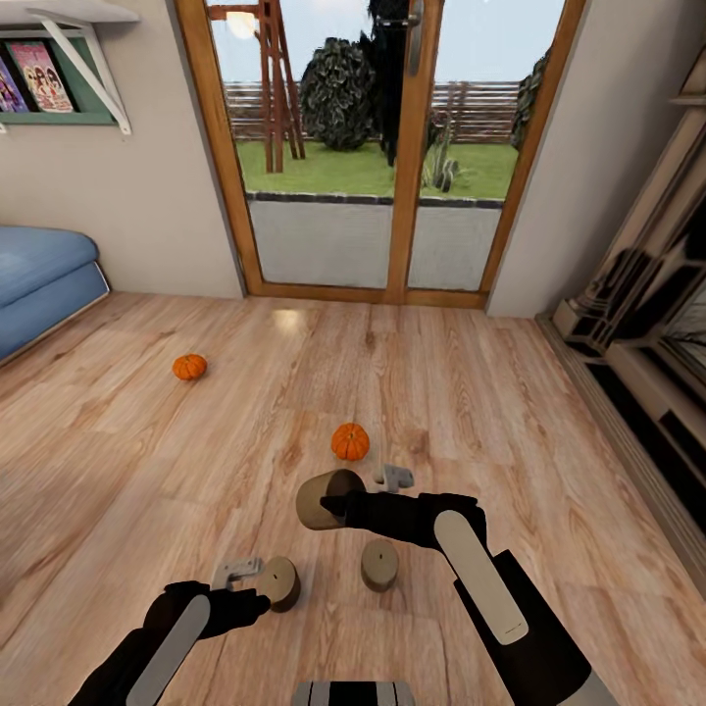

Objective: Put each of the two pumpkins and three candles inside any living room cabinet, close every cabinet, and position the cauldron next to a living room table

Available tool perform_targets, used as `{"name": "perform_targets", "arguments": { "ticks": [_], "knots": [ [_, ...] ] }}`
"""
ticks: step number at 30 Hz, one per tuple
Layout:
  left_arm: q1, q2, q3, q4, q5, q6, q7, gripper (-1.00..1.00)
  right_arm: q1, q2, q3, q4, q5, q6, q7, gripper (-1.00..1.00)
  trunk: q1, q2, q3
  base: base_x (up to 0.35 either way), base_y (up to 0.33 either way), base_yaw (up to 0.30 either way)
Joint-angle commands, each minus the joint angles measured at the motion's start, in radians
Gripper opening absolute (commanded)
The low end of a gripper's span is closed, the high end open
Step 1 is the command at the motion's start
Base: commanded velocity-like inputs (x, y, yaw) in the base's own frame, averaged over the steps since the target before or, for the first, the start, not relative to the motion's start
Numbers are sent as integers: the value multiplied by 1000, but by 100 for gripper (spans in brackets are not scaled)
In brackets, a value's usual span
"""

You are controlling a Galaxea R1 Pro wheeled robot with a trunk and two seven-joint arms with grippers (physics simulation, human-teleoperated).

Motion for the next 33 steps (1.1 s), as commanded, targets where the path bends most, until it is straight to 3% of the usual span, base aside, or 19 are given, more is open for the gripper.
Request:
{"name": "perform_targets", "arguments": {
  "ticks": [1, 33],
  "knots": [
    [-1, 1, -3, -1, 10, 1, 10, 100, -1, 0, 0, -1, -11, 1, -10, -100, 0, 0, -1, 0, 0, 0],
    [-1, 0, -3, -1, 9, 1, 10, 100, -1, 0, 0, 1, -11, 1, -10, -100, 0, 0, -1, 97, 0, 0]
  ]
}}
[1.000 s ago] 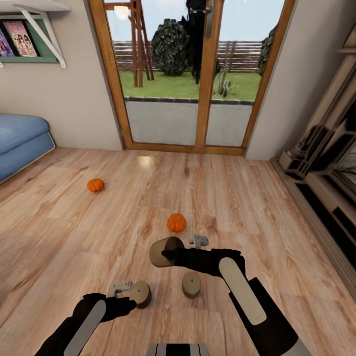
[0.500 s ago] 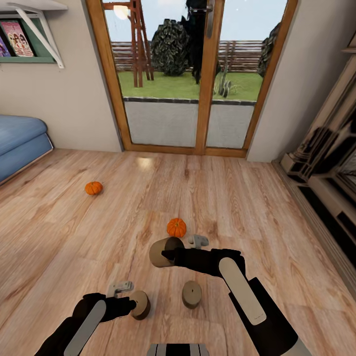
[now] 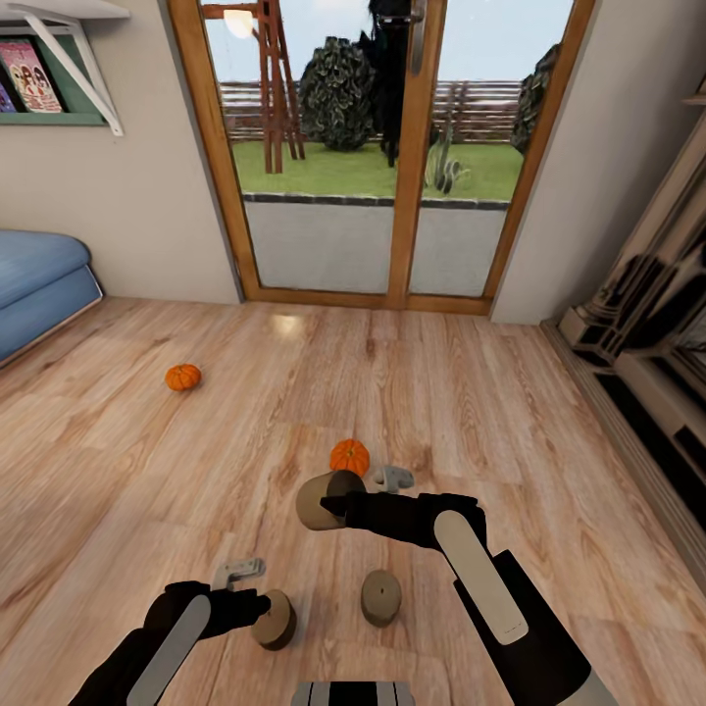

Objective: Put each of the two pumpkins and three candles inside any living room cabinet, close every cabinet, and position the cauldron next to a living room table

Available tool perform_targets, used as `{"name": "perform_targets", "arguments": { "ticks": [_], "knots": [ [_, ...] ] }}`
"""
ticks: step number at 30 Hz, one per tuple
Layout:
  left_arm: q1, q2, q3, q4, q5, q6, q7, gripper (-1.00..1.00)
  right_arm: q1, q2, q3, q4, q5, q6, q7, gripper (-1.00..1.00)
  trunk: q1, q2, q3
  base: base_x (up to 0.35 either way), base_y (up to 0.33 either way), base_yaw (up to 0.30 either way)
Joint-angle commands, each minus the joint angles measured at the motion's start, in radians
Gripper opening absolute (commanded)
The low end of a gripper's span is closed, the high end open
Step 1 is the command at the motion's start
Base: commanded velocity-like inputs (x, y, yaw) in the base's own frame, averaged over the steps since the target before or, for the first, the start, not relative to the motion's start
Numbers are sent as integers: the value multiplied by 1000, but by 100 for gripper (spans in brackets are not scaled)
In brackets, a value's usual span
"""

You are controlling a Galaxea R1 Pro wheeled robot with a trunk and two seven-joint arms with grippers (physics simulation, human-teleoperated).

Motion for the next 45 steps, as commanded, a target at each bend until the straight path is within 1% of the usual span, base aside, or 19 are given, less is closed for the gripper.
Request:
{"name": "perform_targets", "arguments": {
  "ticks": [1, 14, 20, 45],
  "knots": [
    [-1, 1, -3, -1, 11, 1, 11, 100, -1, 0, 0, -1, -11, 1, -10, -100, 0, 0, -1, 13, -28, 0],
    [0, 1, -3, -1, 10, 1, 10, 100, -1, 0, 0, -1, -11, 1, -10, -100, 0, 0, -1, 4, -180, 0],
    [0, 2, -2, -1, 9, 1, 11, 100, -1, 0, -1, -1, -11, 1, -10, -100, 0, 0, -1, 84, 28, 0],
    [-1, 2, 1, -1, 9, 1, 12, 100, -1, 0, -1, -1, -11, 0, -10, -100, 0, 0, -1, 17, 23, 0]
  ]
}}
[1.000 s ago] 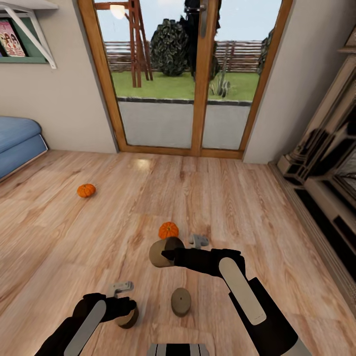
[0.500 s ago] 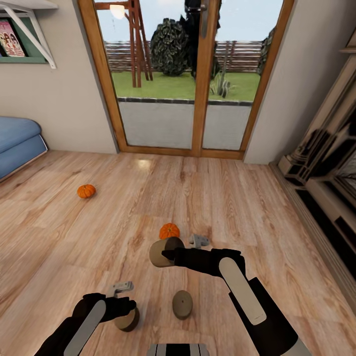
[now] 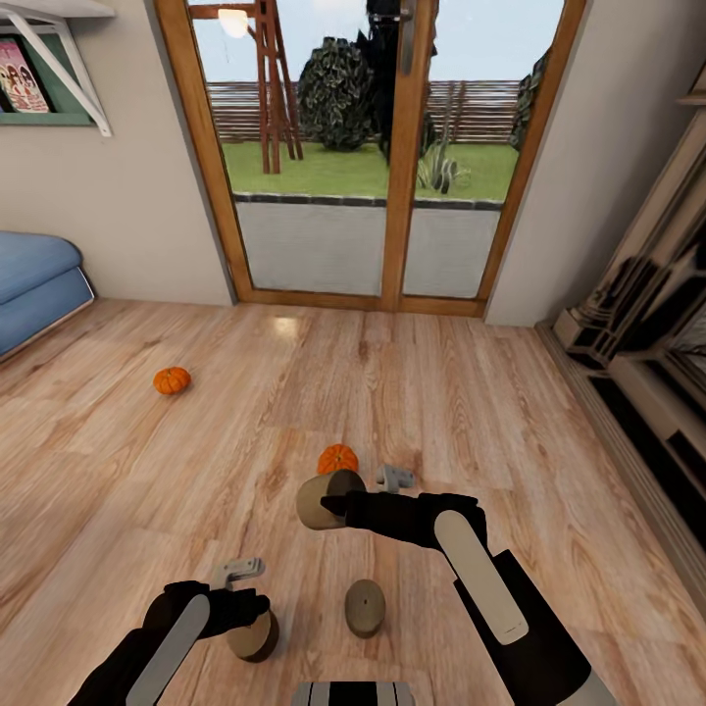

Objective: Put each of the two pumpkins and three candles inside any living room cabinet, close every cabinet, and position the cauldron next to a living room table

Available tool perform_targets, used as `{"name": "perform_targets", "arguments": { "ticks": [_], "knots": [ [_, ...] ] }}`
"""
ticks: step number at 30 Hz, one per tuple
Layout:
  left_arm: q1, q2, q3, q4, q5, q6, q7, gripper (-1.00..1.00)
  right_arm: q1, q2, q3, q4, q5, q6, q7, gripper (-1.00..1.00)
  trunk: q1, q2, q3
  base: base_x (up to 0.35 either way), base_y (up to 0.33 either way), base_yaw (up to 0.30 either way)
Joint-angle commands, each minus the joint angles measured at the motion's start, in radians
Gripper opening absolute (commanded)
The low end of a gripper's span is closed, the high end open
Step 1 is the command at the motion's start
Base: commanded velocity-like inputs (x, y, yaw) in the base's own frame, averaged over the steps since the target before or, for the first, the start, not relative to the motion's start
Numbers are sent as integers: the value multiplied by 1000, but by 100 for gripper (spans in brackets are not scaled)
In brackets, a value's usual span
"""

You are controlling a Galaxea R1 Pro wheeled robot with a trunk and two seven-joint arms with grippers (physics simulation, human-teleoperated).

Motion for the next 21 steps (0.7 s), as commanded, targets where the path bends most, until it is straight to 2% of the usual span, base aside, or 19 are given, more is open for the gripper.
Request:
{"name": "perform_targets", "arguments": {
  "ticks": [1, 3, 7, 16, 19, 21],
  "knots": [
    [-1, 2, -2, -1, 11, 1, 10, 100, -1, 0, 0, -1, -11, 1, -10, -100, 0, -1, -5, 0, 0, 0],
    [-1, 2, 0, -1, 11, -3, 10, 100, -1, 0, 0, -1, -11, 1, -10, -100, 1, -1, -12, 0, 0, 0],
    [-1, 4, -2, -1, 9, -56, 10, 100, -1, 0, 0, -3, -11, 2, -10, -100, 3, -2, -28, 0, 0, 0],
    [-1, 15, 8, -5, 9, -72, 10, 100, -1, 0, 3, -6, -11, 3, -6, -100, 7, -4, -63, 0, 0, 0],
    [-2, 19, 13, -10, 9, -82, 17, 100, -1, -7, 0, -6, -11, 3, 45, -100, 8, -5, -74, 0, 0, 0],
    [-2, 23, 18, -9, 9, -93, 18, 100, -1, -9, -3, -6, -11, 3, 109, -100, 9, -5, -82, 0, 0, 0]
  ]
}}
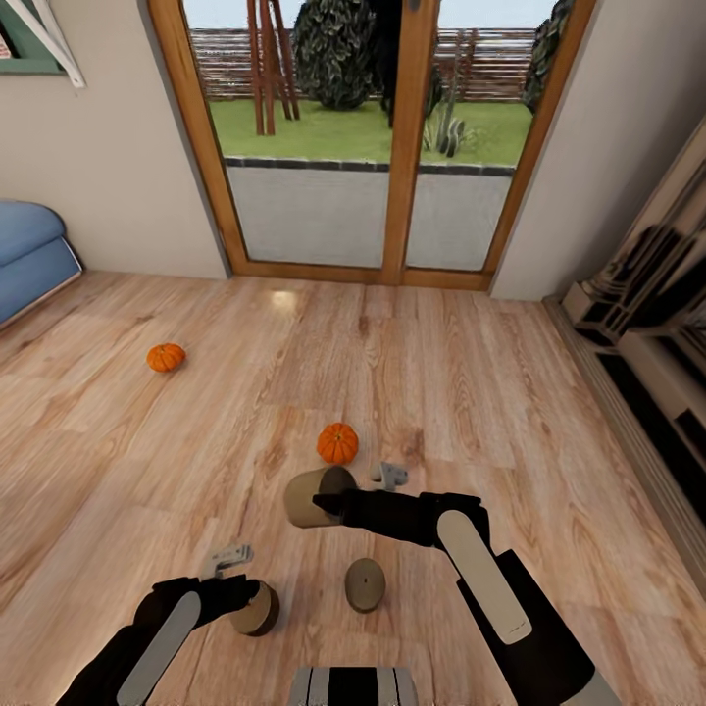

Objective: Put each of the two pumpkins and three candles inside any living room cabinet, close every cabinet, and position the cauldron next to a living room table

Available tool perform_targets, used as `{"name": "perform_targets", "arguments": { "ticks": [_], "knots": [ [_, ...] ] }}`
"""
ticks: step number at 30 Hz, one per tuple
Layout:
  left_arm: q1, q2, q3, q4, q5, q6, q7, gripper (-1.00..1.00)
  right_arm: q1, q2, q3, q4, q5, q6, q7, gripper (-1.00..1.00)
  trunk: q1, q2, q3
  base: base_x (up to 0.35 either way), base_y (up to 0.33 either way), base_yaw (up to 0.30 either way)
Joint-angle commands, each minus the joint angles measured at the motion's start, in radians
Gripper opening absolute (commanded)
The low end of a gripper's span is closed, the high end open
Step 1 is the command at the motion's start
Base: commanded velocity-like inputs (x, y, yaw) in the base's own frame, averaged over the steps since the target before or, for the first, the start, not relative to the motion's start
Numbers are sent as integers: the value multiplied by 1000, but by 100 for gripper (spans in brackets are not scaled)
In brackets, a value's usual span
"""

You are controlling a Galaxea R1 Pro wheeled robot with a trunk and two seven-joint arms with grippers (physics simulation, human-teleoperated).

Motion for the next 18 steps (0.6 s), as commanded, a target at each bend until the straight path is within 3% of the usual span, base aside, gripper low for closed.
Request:
{"name": "perform_targets", "arguments": {
  "ticks": [1, 8, 11, 18],
  "knots": [
    [-1, 2, -2, -3, 11, -4, 10, 100, -1, 0, -1, -1, -7, 2, 19, -100, 0, -1, -5, 0, 0, 0],
    [-2, 2, 0, -5, 11, -25, 10, 100, 0, -1, -5, -1, -7, -11, 191, -100, 3, -2, -32, 0, 0, 0],
    [-2, 1, 0, -6, 11, -30, 10, 100, 0, -2, -6, -1, -6, -14, 232, -100, 5, -3, -43, 0, 0, 0],
    [-2, -3, -1, -7, 11, -32, 10, 100, -1, -8, -6, -1, -6, -17, 281, -100, 5, -3, -43, 0, 0, 0]
  ]
}}
